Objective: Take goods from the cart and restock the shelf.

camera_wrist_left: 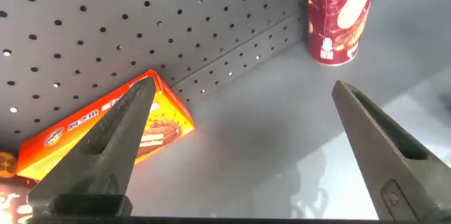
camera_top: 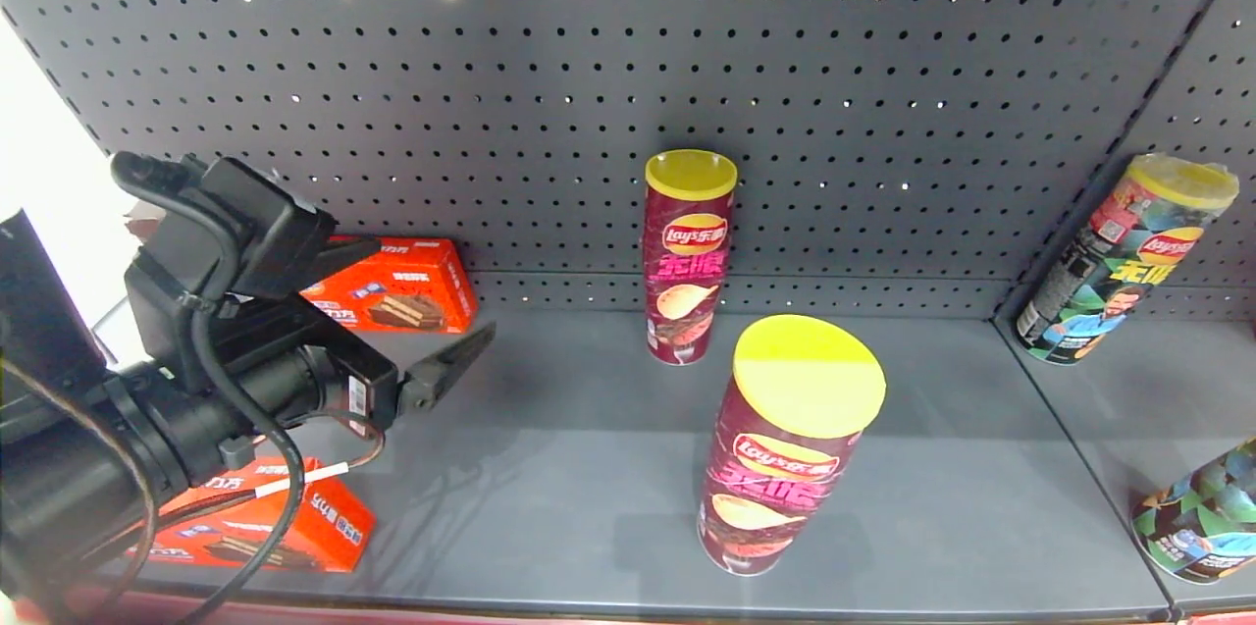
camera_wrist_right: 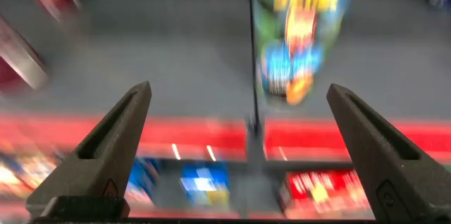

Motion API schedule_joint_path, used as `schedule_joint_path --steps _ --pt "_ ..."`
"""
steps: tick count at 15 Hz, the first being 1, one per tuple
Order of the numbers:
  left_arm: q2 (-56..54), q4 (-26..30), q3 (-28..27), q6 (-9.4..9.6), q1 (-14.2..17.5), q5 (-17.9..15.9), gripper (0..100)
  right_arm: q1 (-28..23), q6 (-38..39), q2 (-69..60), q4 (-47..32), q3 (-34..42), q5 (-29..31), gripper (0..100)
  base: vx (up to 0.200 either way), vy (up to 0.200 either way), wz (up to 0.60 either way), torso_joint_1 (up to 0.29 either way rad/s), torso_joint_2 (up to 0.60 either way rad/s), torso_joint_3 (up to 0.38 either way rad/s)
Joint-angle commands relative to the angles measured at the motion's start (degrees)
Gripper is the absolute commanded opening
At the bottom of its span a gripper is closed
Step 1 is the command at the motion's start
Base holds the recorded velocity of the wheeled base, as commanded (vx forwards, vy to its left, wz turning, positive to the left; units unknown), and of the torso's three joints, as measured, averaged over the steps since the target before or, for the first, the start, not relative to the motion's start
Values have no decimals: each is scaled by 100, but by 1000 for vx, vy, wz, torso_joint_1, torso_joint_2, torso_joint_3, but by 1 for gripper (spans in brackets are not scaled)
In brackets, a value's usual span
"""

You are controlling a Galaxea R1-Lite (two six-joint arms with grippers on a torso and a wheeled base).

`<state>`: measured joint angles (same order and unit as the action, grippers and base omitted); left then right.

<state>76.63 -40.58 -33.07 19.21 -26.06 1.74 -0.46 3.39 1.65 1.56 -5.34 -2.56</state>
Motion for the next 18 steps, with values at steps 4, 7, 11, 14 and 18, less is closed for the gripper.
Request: schedule_joint_path --steps 4,7,11,14,18 --pt "-34 -99 266 -111 14 -16 100 336 478 1620 -455 -2147 -2293 100 0 0 0 0 0 0" --pt "-96 -99 416 -111 14 -25 100 389 364 2657 -446 -2762 -3427 100 0 0 0 0 0 0" --pt "-87 -90 354 -111 5 -34 100 881 109 3140 -481 -2322 -3866 100 0 0 0 0 0 0" --pt "-78 -90 363 -111 14 -34 100 1461 136 3457 -411 -2402 -3523 100 0 0 0 0 0 0" --pt "-78 -90 372 -111 14 -34 100 1787 136 4335 2 -2885 -3515 100 0 0 0 0 0 0"
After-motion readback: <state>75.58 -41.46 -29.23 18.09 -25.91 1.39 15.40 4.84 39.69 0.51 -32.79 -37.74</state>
